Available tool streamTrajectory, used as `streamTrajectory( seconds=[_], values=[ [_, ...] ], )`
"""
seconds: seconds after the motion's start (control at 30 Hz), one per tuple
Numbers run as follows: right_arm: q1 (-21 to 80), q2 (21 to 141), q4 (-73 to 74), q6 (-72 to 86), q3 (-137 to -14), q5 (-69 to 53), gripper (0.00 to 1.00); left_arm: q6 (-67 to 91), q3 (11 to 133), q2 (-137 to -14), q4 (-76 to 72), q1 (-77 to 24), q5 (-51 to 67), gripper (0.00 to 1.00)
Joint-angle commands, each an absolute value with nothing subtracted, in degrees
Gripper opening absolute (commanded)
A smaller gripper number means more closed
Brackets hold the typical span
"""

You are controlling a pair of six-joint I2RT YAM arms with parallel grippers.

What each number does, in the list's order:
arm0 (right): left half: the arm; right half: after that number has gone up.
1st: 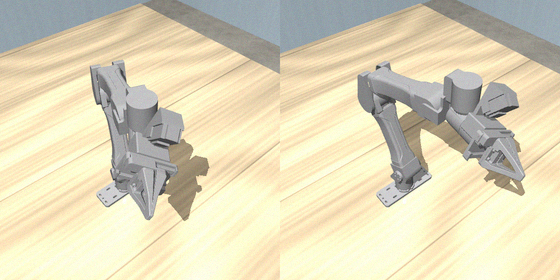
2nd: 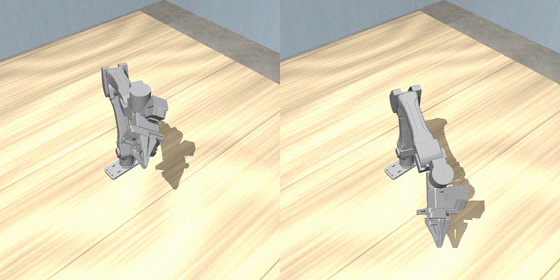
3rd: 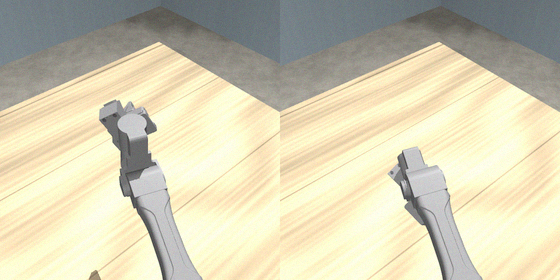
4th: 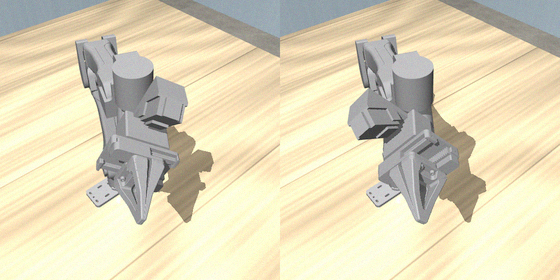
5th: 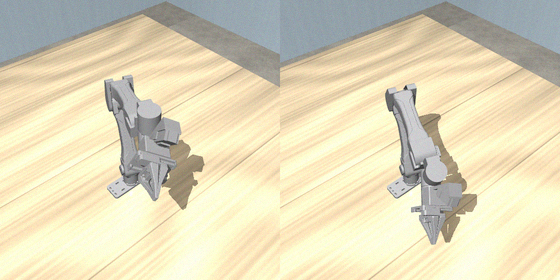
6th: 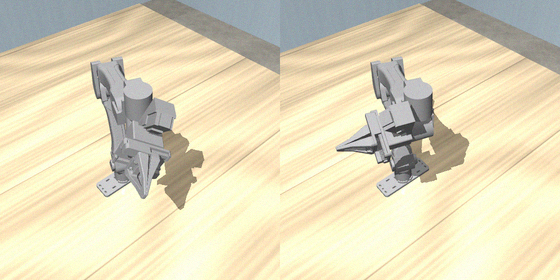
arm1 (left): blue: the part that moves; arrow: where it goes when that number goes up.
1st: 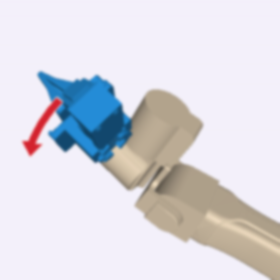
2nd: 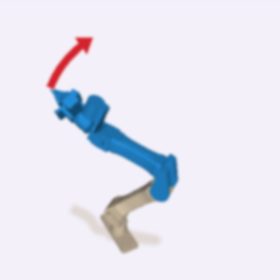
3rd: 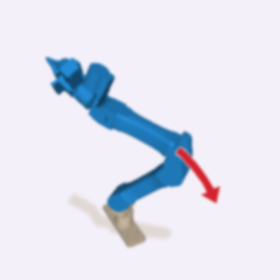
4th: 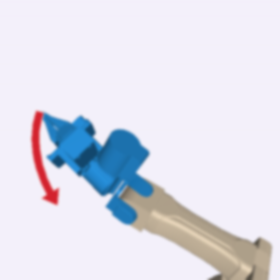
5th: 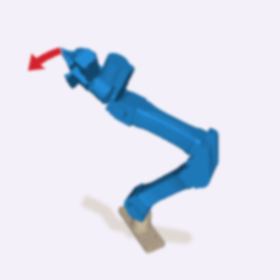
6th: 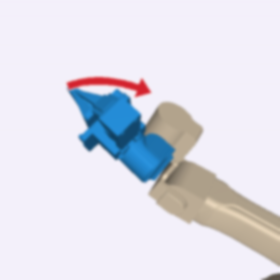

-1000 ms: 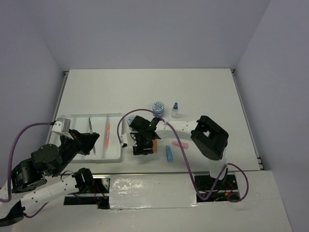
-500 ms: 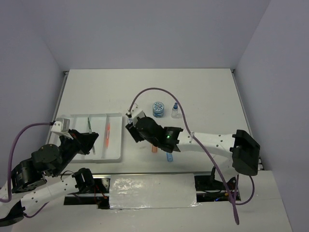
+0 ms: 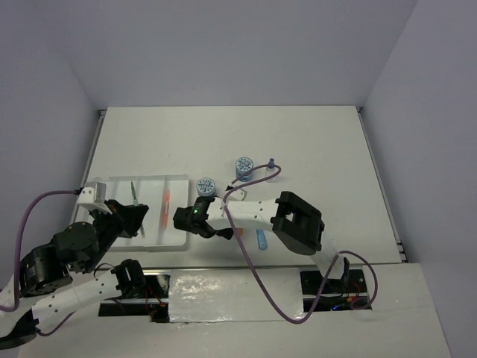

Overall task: Sort the stationery into containers
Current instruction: Close the pen cap on the pen.

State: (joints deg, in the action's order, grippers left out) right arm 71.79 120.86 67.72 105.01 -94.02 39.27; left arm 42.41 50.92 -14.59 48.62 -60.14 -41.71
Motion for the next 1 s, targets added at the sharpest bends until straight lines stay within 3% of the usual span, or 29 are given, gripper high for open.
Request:
streamTrajectory(
  seconds=[0.0,0.3,0.97],
  values=[
    [71.81,117.6,77.35,129.98,-92.73,40.34,0.66,42.98,52.56,-14.68,47.73,-60.29,-42.45,0.0],
    [71.54,117.78,70.41,129.11,-87.81,41.13,0.62,42.63,52.12,-13.97,47.02,-60.29,-41.66,0.01],
    [71.89,119.0,64.5,126.73,-92.19,41.4,0.55,42.01,52.12,-14.59,46.58,-60.38,-40.52,0.01]
  ],
)
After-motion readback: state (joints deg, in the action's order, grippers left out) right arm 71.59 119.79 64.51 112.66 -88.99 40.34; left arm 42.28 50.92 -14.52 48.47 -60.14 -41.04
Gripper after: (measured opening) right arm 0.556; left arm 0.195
